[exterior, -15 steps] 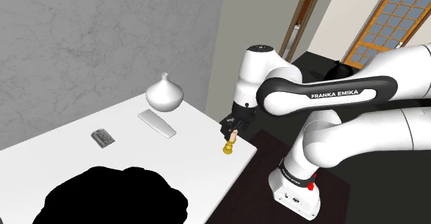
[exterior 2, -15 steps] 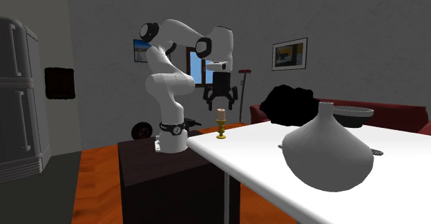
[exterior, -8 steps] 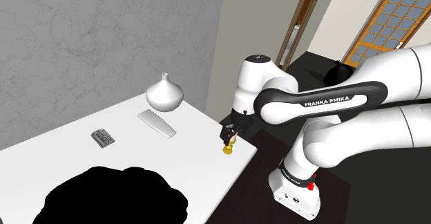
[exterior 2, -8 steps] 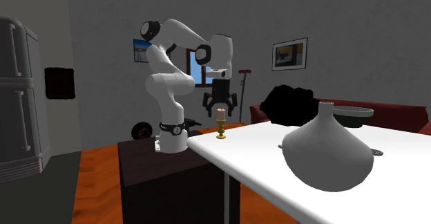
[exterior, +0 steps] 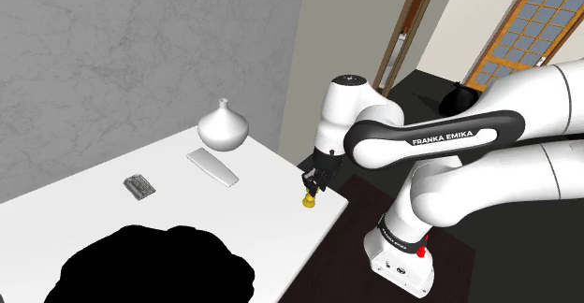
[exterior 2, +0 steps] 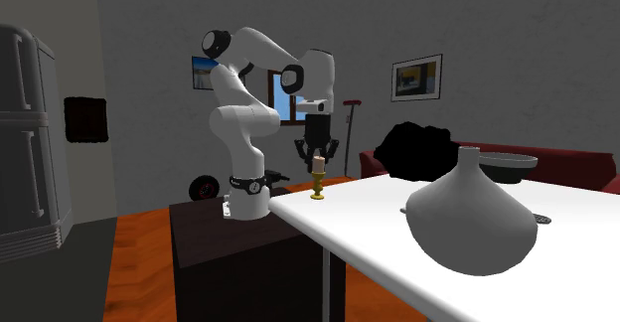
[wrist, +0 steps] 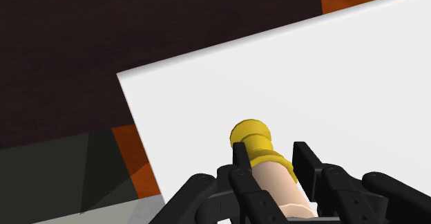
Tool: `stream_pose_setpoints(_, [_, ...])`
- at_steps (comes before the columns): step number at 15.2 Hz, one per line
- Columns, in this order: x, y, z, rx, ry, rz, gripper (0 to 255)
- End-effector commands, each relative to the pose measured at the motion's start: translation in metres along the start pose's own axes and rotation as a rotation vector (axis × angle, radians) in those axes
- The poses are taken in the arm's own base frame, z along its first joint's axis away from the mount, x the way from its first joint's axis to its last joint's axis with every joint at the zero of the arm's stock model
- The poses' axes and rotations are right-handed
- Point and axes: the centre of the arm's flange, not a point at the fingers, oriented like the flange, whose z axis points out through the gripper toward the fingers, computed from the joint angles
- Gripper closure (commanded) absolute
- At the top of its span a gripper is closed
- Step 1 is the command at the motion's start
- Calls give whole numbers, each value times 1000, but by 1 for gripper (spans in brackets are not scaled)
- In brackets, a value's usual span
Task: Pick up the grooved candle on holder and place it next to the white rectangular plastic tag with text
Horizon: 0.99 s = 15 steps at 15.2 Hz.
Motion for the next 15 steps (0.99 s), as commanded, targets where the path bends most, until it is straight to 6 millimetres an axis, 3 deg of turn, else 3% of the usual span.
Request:
stream_pose_setpoints(1, [0,0,0,0,-1,0,255])
stream_pose_setpoints(7, [0,0,0,0,-1,0,255])
stream_pose_setpoints(15, [-1,1,-42,0,-1,0,255])
